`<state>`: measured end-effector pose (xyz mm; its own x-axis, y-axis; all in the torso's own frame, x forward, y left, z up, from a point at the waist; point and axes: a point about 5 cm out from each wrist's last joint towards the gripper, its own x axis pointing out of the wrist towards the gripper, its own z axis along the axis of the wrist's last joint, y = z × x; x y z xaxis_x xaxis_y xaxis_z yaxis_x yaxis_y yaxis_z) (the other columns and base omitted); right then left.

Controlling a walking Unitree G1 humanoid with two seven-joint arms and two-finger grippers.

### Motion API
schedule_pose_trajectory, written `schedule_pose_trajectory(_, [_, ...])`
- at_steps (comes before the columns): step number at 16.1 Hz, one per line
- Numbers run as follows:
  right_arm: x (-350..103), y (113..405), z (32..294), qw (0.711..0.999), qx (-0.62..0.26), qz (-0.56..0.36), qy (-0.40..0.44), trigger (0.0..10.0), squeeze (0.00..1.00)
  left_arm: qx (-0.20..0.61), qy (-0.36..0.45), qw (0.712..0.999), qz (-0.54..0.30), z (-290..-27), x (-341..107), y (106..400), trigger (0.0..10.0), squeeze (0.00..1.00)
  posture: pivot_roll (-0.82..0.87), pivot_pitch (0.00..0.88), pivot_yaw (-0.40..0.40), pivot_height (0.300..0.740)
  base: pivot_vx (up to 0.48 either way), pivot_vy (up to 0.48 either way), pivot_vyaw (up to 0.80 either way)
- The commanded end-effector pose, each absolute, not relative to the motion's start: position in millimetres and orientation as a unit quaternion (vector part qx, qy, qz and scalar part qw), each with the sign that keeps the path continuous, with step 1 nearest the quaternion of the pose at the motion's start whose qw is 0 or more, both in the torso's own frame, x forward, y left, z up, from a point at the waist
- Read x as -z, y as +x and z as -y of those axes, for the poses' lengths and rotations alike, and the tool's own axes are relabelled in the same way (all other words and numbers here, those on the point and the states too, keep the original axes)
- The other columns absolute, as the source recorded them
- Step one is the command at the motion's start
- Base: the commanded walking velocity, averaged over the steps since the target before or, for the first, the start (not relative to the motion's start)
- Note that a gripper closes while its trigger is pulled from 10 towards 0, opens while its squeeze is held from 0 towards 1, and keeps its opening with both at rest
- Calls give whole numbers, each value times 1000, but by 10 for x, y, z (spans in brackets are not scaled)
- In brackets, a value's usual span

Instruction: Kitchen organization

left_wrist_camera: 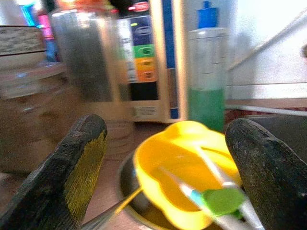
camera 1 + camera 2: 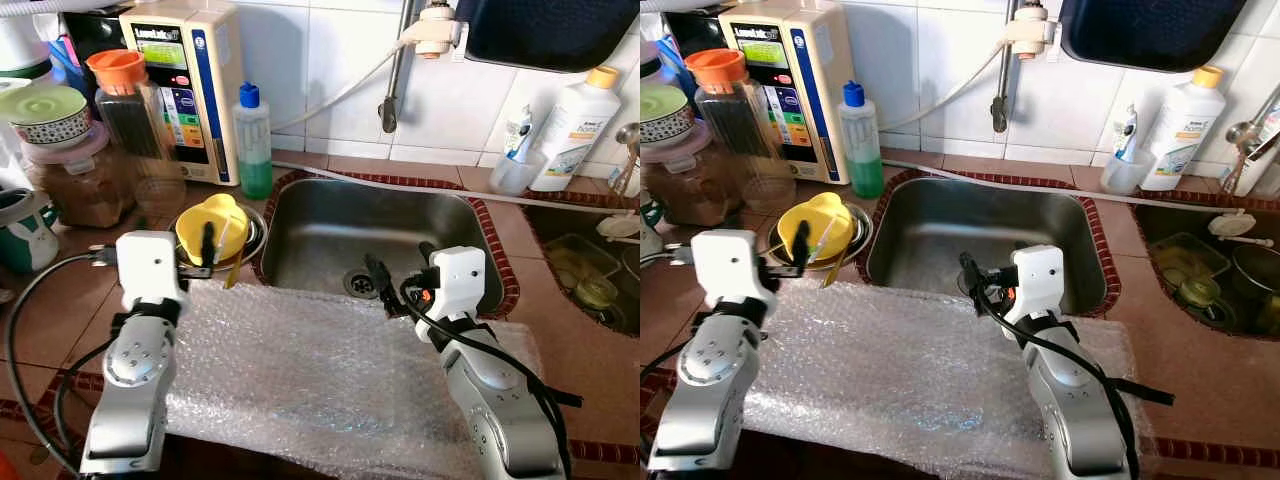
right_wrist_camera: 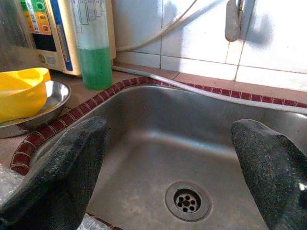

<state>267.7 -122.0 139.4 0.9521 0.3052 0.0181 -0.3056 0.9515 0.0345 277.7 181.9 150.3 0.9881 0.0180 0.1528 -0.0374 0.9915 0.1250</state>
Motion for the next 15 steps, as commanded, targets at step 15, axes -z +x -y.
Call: schedule_pose_trajectory(15, [-1463,2665,1207,987,-157,24,-5,10000,0,0,-47,997,64,-1684,-1489,2708,10000,0,77,12,5,740,0,0,0])
